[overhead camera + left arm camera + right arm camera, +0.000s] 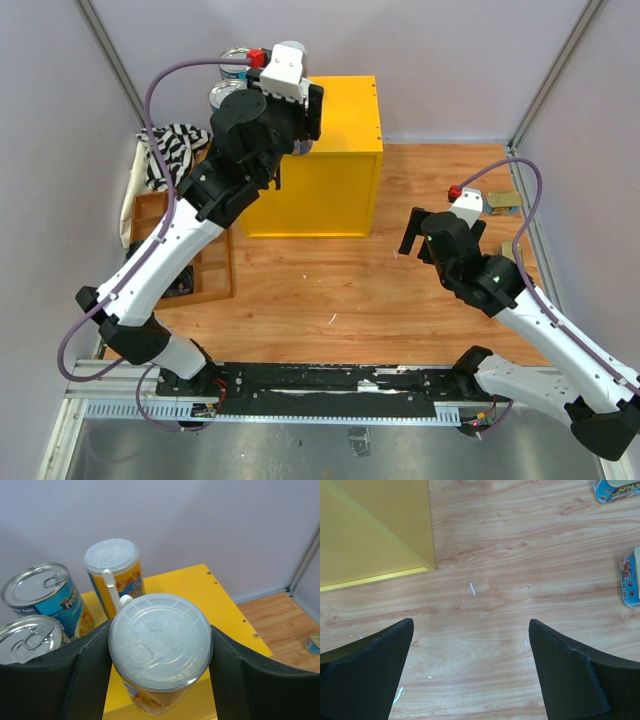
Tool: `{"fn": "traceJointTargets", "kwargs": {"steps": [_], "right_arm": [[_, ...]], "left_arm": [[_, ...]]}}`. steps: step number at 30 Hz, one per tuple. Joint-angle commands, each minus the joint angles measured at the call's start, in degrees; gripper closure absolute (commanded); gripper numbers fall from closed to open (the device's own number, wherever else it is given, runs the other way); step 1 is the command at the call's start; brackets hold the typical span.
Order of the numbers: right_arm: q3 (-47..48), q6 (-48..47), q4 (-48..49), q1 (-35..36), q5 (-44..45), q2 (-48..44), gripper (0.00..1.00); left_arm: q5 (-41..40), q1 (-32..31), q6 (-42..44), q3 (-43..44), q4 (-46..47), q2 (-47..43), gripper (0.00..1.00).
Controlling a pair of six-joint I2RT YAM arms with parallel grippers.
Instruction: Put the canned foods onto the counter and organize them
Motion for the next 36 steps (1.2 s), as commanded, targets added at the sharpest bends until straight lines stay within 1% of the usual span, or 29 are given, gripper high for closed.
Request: {"fn": "traceJointTargets", "kwargs": {"steps": [1,10,13,26,36], "right_arm": [[1.9,-0.9,-0.7,-0.8,0.4,-0.3,0.02],[2.4,-1.5,-0.6,-0.8,0.5,-0.1,0.02],[2.3,-1.6,-0.3,-0.8,0.4,0.1,0.02],[2.6,-2.3,0.1,-1.0,0.7,1.4,0.02],[2.6,-3.5,0.4,-2.2,0.2,1.9,0.02]], "left_arm": [[2.7,4.0,-2.5,4.7,4.9,0.5,1.0],[6.6,8.8,-5.0,8.3,2.9,4.3,1.0],[7.7,9.8,-6.3,8.2,2.7,4.6,1.0],[11.0,13.3,-10.0,7.9,3.0,6.7,1.0],[12.8,15.0,-11.0,8.5,5.0,9.5,1.0]]}}
